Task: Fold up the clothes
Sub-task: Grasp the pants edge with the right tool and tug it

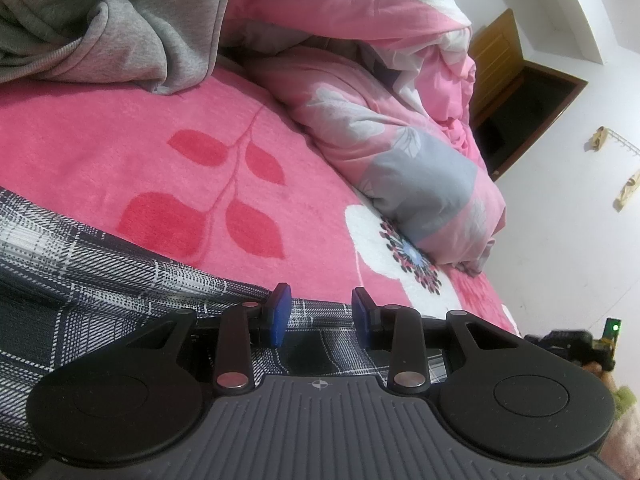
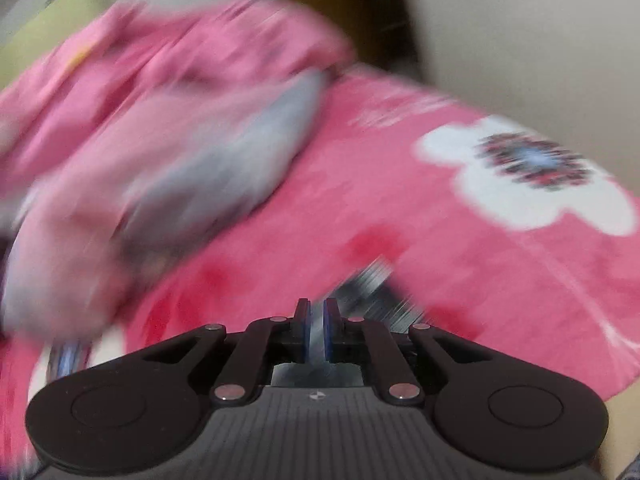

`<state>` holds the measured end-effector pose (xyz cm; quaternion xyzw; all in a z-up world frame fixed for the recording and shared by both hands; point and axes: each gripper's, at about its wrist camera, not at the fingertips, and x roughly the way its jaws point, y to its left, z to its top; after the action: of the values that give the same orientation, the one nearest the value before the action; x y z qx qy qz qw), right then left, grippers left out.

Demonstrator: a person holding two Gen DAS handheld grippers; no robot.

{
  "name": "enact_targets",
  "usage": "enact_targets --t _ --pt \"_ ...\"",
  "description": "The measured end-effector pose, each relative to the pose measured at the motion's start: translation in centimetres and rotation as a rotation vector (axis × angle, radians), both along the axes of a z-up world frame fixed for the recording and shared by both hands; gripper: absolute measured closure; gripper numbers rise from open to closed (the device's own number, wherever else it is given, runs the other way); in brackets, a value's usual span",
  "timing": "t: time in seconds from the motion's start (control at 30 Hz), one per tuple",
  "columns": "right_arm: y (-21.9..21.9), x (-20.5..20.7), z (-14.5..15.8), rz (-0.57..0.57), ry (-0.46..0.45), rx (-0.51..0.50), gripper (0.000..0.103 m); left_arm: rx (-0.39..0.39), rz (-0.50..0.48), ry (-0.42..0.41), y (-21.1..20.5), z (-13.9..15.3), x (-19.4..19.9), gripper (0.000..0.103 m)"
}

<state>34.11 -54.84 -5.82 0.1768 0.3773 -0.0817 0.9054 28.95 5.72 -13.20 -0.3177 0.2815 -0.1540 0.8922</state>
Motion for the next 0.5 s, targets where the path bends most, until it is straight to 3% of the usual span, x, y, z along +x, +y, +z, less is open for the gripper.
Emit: enact_targets --t 0.03,0.13,0.23,0.37,0.5 --pt "0.3 0.1 -0.3 0.012 0.028 -0.03 0.097 -0.001 0.0 0.0 0.0 0.0 0.0 0.07" --pt "-0.4 -0.1 -0.1 -0.129 0.049 -0.172 0.101 -0.003 0.001 0.0 0.0 0.0 0.0 0.07" --pt "-1.1 -0.8 0.6 -0.247 0.053 -0.305 0.097 -0.012 0.001 -0.003 0.0 0.0 0.0 0.069" --pt "0.2 -7.3 6.0 -0.154 -0.07 -0.293 0.097 -0.007 0.008 -0.016 -0.1 0.6 -0.4 0.065" --pt "4.2 -13.2 7.5 0.09 -0.093 -0.284 0.096 0.046 0.006 -0.077 -0.9 4.0 -2.6 0.064"
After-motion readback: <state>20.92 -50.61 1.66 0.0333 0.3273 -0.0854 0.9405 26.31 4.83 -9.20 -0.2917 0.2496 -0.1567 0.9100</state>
